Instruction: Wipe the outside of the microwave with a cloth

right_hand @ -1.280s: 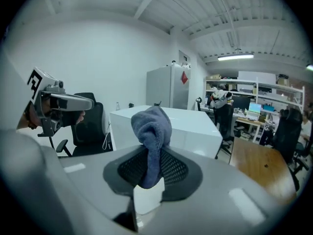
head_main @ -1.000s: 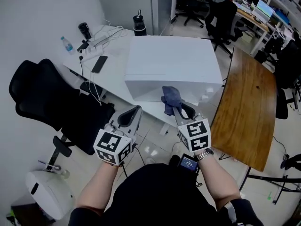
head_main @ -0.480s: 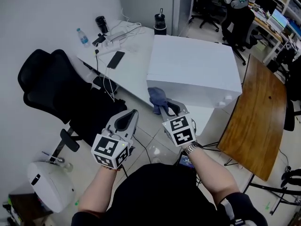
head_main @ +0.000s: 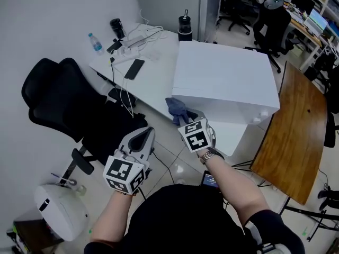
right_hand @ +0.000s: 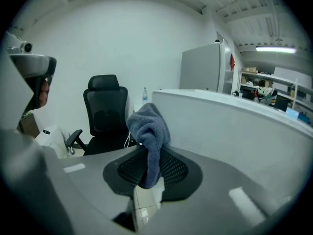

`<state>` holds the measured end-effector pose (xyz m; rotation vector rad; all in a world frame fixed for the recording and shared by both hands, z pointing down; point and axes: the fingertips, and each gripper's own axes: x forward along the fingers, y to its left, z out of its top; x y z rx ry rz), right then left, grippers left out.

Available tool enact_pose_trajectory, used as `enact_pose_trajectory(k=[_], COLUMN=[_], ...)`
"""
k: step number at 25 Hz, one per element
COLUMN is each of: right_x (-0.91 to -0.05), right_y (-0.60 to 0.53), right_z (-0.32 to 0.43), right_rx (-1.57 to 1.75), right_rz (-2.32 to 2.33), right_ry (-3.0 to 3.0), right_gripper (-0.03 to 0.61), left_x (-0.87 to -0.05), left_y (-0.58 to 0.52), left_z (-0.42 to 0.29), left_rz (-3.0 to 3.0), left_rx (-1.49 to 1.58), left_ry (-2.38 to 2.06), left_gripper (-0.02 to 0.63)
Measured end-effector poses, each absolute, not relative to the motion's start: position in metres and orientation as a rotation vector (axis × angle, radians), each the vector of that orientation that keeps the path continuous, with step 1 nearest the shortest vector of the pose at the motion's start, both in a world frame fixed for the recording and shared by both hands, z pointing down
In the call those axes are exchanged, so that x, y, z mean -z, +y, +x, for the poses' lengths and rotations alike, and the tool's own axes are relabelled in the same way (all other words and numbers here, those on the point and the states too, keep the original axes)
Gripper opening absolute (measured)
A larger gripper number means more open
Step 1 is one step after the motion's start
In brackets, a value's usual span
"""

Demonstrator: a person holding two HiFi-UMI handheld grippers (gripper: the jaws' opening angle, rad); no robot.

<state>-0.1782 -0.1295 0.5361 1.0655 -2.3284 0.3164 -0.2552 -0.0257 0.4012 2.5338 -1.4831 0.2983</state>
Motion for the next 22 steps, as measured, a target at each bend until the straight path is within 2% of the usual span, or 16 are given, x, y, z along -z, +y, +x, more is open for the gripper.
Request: enact_pose_trajectory(k=[9, 22], right_x=[-0.534, -0.53], right_y=[-0.143, -0.14], right_z=[-0.156, -0.09], right_rx=[-0.323, -0.356], right_rz=[1.132, 1.266], right_ry=[-2.285, -2.224], right_gripper=[0.069, 0.069], left_x=[-0.405, -0.402], left_y=[-0.034, -0.042], left_z=[-0.254, -0.211], left_rz=[2.541, 2.619], left_rx=[-0.299, -0.297], left_ry=[-1.448, -1.325], left_gripper=[0.006, 0.006])
